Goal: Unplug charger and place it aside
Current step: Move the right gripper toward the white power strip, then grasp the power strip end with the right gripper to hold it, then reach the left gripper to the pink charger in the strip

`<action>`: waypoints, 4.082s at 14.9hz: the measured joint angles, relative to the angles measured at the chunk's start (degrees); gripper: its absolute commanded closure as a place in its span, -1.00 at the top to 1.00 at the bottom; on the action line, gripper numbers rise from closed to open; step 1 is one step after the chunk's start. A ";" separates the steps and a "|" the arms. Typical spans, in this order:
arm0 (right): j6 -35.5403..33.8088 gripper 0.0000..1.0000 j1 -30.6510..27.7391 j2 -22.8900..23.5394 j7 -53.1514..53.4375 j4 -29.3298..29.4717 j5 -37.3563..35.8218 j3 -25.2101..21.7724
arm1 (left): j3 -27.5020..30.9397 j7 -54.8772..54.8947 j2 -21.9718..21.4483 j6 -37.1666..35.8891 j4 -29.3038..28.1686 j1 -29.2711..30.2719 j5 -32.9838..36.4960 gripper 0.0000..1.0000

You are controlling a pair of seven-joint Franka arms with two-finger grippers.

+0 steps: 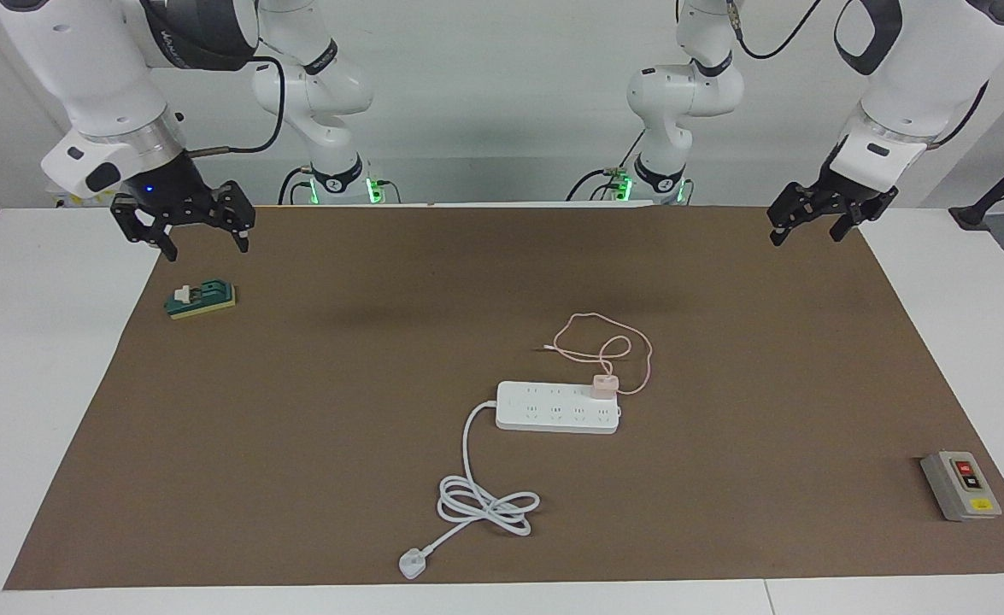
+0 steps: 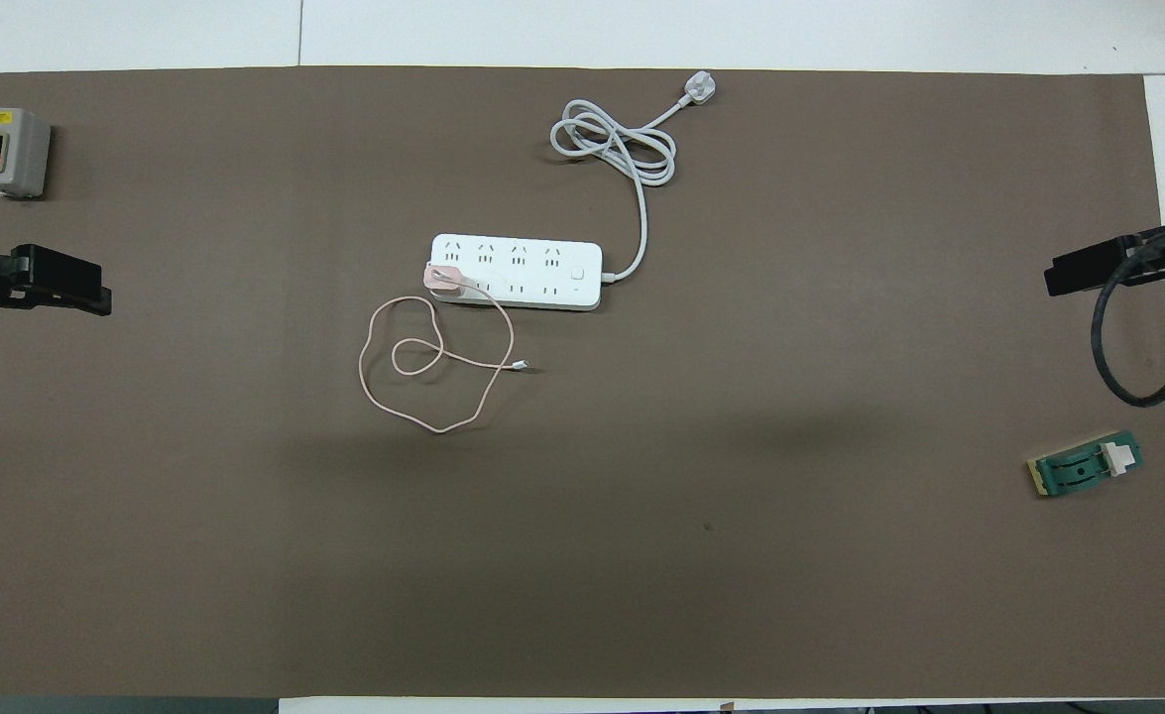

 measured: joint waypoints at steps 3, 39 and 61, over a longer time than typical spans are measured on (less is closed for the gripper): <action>0.36 1.00 0.01 0.00 -5.02 -0.03 1.60 2.59 | 0.00 0.00 0.54 0.06 0.04 0.00 0.00 1.00; 53.61 1.00 2.19 24.76 -57.68 -11.92 16.49 27.47 | -0.15 -10.32 13.93 7.84 5.67 -6.08 -3.15 1.00; 59.33 1.00 2.88 35.88 -57.78 -8.35 13.35 27.93 | -0.26 -43.08 15.72 12.54 7.74 -9.79 3.74 1.00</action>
